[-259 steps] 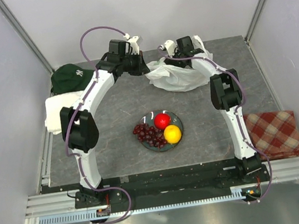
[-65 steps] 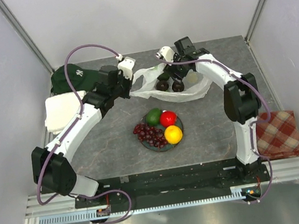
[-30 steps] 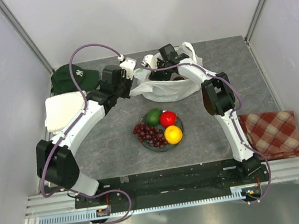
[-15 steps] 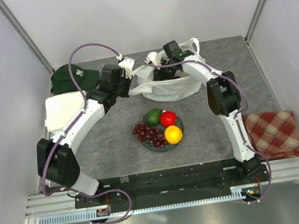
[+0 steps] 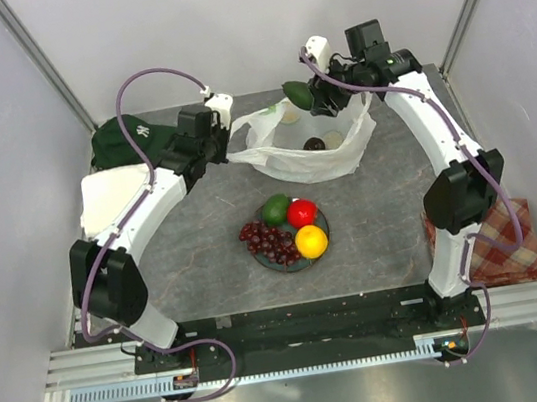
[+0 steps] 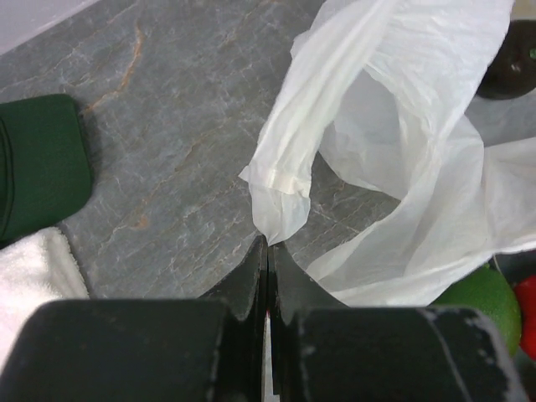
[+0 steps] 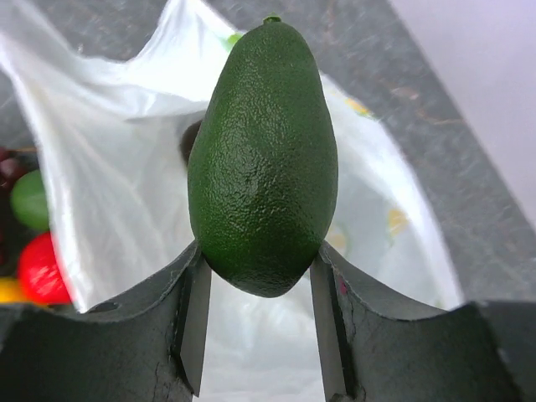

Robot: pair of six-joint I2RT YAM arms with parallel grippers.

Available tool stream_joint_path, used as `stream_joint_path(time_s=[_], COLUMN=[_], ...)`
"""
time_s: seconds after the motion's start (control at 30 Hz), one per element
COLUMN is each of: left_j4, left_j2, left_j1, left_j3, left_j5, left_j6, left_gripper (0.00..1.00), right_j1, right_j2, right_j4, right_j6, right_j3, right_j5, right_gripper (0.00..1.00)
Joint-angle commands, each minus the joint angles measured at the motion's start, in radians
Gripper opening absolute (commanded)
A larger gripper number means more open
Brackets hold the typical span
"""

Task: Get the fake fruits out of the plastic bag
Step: Take out the fake fruit from the plastic bag, then place the fake fruit on the plate.

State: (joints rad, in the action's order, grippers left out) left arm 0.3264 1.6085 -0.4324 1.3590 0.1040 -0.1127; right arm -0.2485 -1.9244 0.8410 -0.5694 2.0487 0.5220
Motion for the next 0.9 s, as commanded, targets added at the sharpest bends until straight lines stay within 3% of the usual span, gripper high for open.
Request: stream_joint_path(time_s=[0.0, 0.23, 0.43, 0.67, 0.87], left_j4=[-0.026, 0.029, 0.046, 0.062, 0.069], left_j2=[0.013, 0.051, 0.048, -0.002, -0.019], left_j1=[-0.002, 0.004, 0.026, 0.043, 0.050], left_j3=[0.061, 0.124, 0.138, 0.170, 0.177], left_j5=[-0.009, -0.015, -0.052, -0.158, -0.191], left_j6=[0.027, 0.033, 0.103, 0.198, 0.219], left_gripper=[0.02, 0.02, 0.02, 0.02, 0.03], right_j1=[0.008, -0.069, -0.310, -0.455, -0.541], right_j2=[0.068, 0.240, 0.399, 0.338, 0.260], right_j4=[0.079, 0.150, 0.182, 0.130, 0.083], right_j6=[0.025, -0.062, -0.164, -0.133, -0.089], right_j3=[-0.059, -0.209, -0.392, -0.560, -0.566], right_j5=[0.079, 0.066, -0.089, -0.191, -0.273], right_gripper=[0.33, 0.33, 0.35, 0.36, 0.36])
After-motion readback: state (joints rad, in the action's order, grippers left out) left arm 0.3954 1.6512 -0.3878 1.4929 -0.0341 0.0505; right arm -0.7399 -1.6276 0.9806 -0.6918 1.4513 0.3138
